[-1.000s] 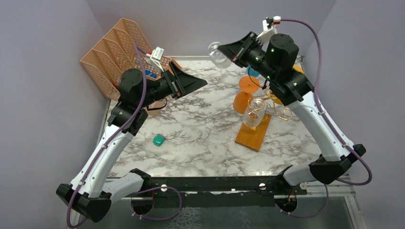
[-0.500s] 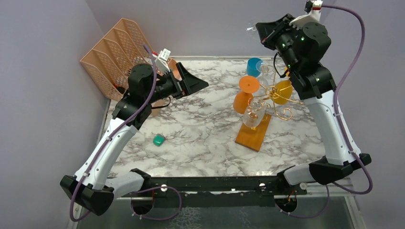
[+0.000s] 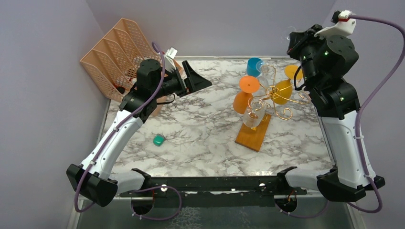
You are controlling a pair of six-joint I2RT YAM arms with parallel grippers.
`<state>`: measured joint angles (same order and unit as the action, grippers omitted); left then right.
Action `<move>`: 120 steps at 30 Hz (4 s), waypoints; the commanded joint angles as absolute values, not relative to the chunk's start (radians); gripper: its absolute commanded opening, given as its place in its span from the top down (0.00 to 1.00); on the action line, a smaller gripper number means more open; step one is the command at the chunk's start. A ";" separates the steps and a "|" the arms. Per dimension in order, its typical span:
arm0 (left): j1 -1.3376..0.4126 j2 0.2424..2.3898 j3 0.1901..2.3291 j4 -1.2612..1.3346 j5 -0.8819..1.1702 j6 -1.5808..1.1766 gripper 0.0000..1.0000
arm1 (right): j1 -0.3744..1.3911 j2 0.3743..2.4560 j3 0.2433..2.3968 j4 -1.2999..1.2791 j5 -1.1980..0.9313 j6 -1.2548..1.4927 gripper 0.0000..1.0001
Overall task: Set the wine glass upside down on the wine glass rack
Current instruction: Turn the wine glass upside down at the wine rack.
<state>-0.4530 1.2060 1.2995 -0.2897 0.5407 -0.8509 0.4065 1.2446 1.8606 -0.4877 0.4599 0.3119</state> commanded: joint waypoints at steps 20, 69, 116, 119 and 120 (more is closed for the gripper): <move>-0.449 1.220 1.302 -0.252 0.593 -0.861 0.01 | 0.186 1.154 1.710 -0.698 0.534 0.327 0.99; -0.449 1.231 1.250 -0.195 0.574 -0.909 0.05 | 0.158 0.892 1.394 -0.763 0.346 0.641 0.99; -0.634 1.218 0.943 0.247 0.462 -0.134 0.43 | 0.158 0.831 1.356 -0.821 0.110 0.582 0.99; -0.754 1.147 0.818 0.286 0.281 -0.135 0.43 | 0.158 0.831 1.354 -0.821 0.107 0.588 0.99; -0.803 1.126 0.776 0.315 0.206 -0.141 0.43 | 0.157 0.831 1.354 -0.821 0.106 0.589 0.99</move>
<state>-0.6636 1.2144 0.8951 0.1669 0.4587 -0.1535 0.1551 0.8433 1.3544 -0.8734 0.1490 0.6086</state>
